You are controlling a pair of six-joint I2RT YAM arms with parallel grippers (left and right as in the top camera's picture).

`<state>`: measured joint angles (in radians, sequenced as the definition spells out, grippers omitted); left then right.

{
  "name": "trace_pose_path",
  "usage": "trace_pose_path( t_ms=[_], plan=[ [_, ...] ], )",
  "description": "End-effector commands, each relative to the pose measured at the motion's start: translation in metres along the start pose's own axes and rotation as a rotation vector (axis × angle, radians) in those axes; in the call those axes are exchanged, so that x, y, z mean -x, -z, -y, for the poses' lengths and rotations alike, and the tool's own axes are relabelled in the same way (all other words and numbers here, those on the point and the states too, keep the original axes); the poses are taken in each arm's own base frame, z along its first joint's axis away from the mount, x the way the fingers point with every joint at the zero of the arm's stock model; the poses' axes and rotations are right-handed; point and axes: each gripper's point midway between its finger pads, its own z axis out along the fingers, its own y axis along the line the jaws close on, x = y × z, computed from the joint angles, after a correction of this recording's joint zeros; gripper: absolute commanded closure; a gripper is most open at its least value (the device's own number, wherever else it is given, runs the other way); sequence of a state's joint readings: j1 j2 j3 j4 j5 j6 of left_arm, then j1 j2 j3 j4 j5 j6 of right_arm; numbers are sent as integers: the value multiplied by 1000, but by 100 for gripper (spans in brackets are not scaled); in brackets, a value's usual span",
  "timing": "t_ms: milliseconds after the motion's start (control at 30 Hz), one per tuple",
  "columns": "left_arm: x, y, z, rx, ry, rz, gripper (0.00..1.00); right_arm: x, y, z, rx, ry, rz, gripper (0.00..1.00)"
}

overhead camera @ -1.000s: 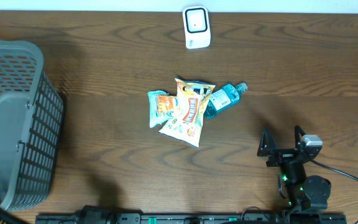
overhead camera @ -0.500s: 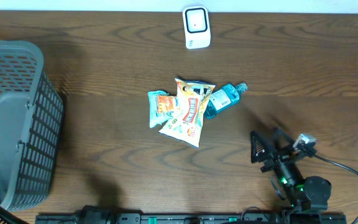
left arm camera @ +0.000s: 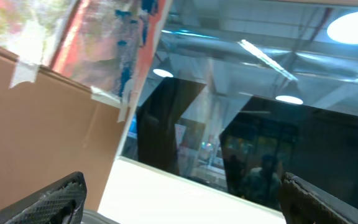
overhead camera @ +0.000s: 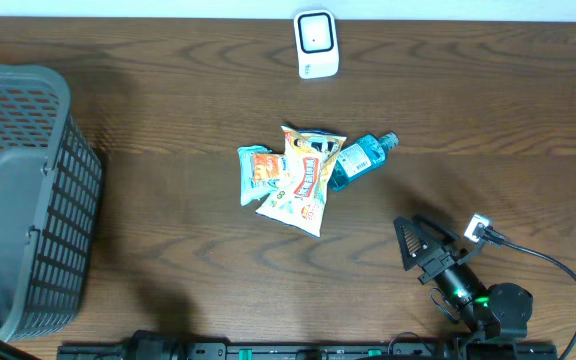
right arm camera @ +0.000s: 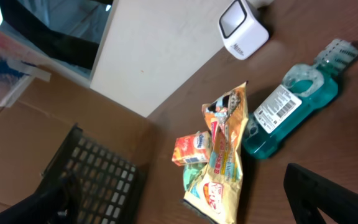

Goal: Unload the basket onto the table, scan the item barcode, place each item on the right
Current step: 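Move the right gripper toward the yellow snack bag on the pile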

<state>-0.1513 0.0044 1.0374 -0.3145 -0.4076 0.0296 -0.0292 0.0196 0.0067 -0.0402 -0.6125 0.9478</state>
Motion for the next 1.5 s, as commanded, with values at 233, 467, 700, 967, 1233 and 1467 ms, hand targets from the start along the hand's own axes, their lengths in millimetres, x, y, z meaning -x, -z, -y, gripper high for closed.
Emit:
trace_pose_path(
  t_ms=[233, 467, 700, 967, 1233, 1467],
  plan=[
    [0, 0, -9, 57, -3, 5, 2, -8, 0, -4, 27, 20, -41, 1],
    [-25, -7, -6, 60, 71, -43, 2, -14, 0, -8, 54, 111, -75, 1],
    [-73, -23, 1, 67, 273, -91, 2, -19, 1, -12, 80, 137, -105, 1],
    [-148, -33, 35, -91, 260, -222, 2, -6, 14, -25, -34, 206, -103, 1],
    [-226, -32, 31, -68, 226, -319, 2, 16, 36, -18, -301, 223, -97, 2],
    [-285, -25, 27, -53, 293, -355, 2, 21, 18, -4, -408, 172, -235, 7]
  ],
)
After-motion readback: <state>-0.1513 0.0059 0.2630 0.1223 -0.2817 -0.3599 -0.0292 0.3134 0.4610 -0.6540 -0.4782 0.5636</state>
